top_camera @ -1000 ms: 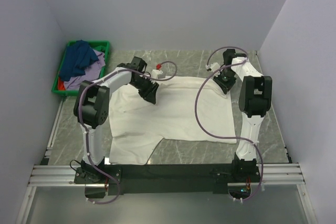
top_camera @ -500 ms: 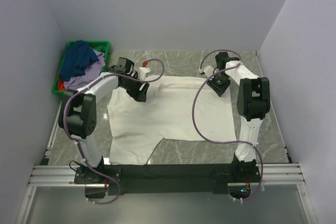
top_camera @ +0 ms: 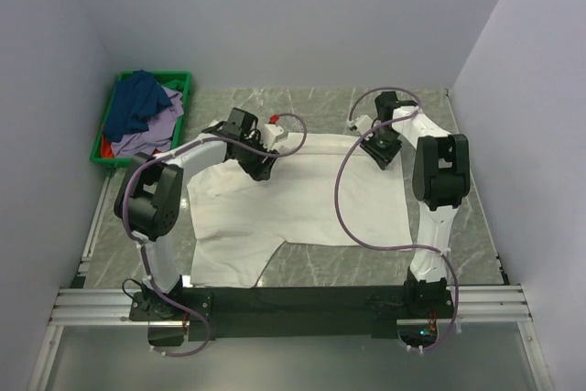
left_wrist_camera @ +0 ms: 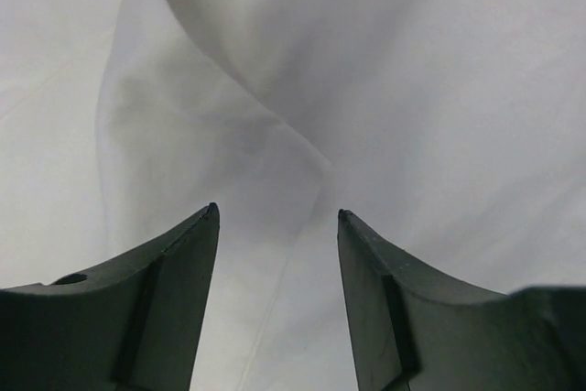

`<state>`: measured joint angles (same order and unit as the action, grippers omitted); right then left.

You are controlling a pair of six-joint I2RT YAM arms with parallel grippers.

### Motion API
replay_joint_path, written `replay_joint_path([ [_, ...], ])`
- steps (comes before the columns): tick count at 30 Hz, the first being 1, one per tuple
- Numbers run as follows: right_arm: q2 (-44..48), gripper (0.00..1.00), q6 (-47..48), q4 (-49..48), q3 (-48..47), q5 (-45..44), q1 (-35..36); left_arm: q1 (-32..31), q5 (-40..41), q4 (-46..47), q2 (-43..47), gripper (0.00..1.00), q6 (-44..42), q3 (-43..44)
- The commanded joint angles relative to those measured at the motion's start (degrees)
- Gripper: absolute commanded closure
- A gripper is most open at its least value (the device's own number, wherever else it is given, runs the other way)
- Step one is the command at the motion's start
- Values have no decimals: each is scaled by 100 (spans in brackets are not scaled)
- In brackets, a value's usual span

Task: Fold and stack the t-shirts
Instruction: Fold the tshirt

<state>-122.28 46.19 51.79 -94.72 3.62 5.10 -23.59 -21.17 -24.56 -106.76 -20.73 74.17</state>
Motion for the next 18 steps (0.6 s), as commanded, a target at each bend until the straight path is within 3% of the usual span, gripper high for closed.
replay_joint_path([
  [1,205,58,-40,-2,94,-63,-27,-154,69,223,-152,40,122,221],
  [8,81,57,-76,-55,138,-124,-36,-277,78,241,-433,42,140,194],
  [12,46,57,-67,-90,182,-186,-53,-277,218,328,-486,51,148,142],
  [13,29,36,-32,-81,173,-169,-62,-277,279,337,-495,54,157,141],
  [18,90,35,-14,-11,155,-124,-123,-260,324,293,-556,74,157,194],
])
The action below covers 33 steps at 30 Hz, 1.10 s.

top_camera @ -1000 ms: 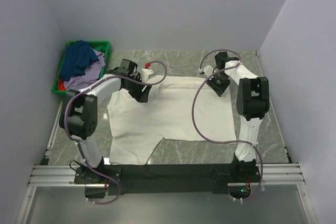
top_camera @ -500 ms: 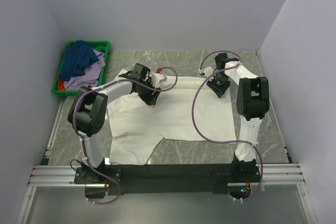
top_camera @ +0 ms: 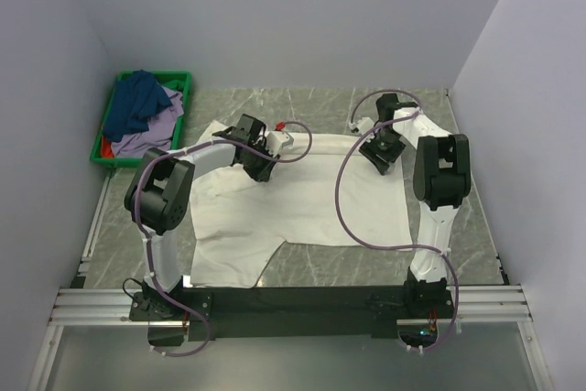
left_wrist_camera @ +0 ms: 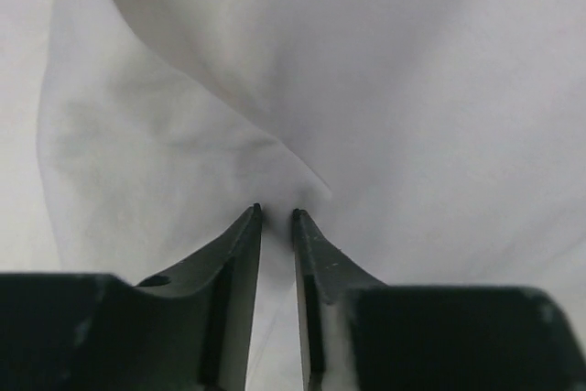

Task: Fold and stack the t-shirts
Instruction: Fold the tshirt

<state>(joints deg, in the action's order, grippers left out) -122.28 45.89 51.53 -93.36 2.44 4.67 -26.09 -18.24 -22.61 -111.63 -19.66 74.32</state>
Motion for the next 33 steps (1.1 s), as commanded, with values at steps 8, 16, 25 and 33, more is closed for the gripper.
replay_joint_path([
  [8,99,43,8,287,-129,239,-80,112,-144,-50,-60,99,41,284],
  [16,249,47,52,305,-42,336,-80,323,-786,-375,-69,99,85,618],
  [25,160,73,8,51,-16,-33,-80,420,-944,-603,54,99,15,697],
  [33,441,100,244,138,-86,-112,-203,657,-1331,-1526,590,99,-643,715],
])
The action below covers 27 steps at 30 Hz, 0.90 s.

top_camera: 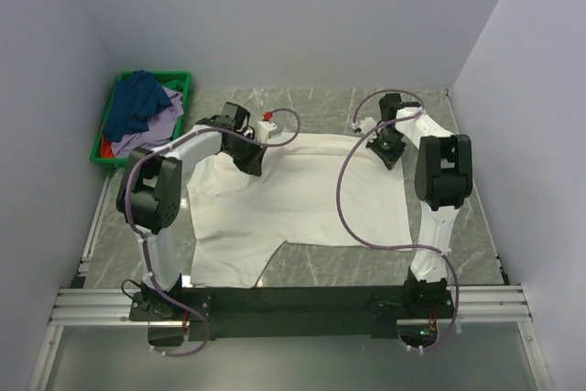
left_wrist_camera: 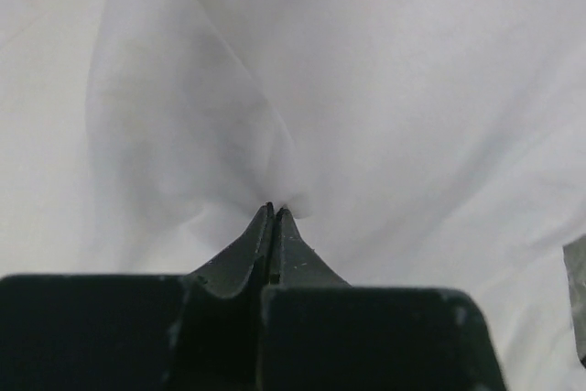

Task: Fold and stack the t-shirts
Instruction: Fold the tshirt

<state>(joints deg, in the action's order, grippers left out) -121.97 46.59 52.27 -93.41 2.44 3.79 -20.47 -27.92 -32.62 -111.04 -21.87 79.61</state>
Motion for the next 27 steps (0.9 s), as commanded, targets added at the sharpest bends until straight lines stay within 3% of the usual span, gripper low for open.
replay_joint_path([
  [1,446,100,210,64,-55,-147,-124,122,-363,-630,575,99,-511,169],
  [12,534,100,474,-15,217,-367,-247,263,-503,-1553,751,100,-1258,-7],
  [18,359,99,395,72,253,-262,-221,237,-355,-1344,558,99,-1136,-121],
  [19,358,94,386,64,279,-261,-230,219,-328,-1309,514,98,-1109,-122],
  [20,358,89,377,73,296,-261,-221,219,-293,-1299,505,85,-1100,-139],
  [21,358,77,369,108,288,-261,-221,219,-328,-1343,514,80,-1144,-130],
  [23,376,63,342,248,192,-139,-239,306,-389,-1370,689,64,-1127,-139],
  [27,499,52,167,582,-282,107,-265,1095,-706,-1536,909,54,-741,-51],
])
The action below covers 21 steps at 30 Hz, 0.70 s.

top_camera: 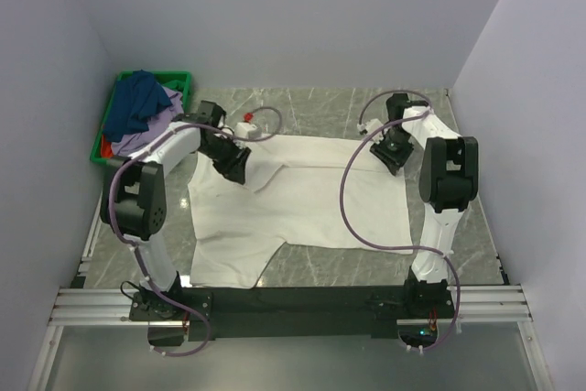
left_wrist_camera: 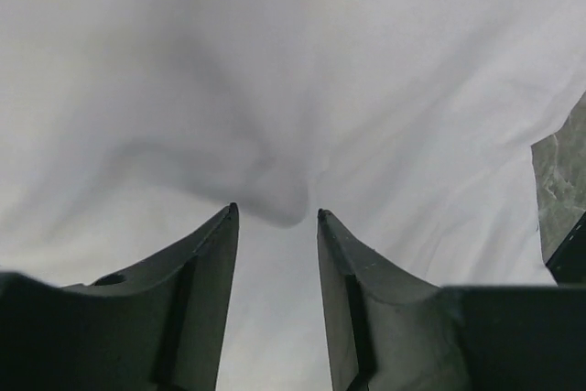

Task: Fold and stack the t-shirts
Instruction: Fold the tshirt

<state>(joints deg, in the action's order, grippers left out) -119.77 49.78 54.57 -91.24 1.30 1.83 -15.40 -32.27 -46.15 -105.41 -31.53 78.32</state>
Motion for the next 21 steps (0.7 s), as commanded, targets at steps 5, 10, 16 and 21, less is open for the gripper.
replay_joint_path([
  [5,278,52,-643,652,-913,634,54,1354,27,70,652,55,788,-440],
  [10,51,54,-1013,459,-904,652,186,1531,370,492,697,57,1349,-871],
  [16,-371,57,-1427,450,-1264,687,248,1663,529,826,346,60,1895,-959],
  [21,-443,58,-1489,406,-1300,670,257,1663,494,932,-14,63,2203,-898],
])
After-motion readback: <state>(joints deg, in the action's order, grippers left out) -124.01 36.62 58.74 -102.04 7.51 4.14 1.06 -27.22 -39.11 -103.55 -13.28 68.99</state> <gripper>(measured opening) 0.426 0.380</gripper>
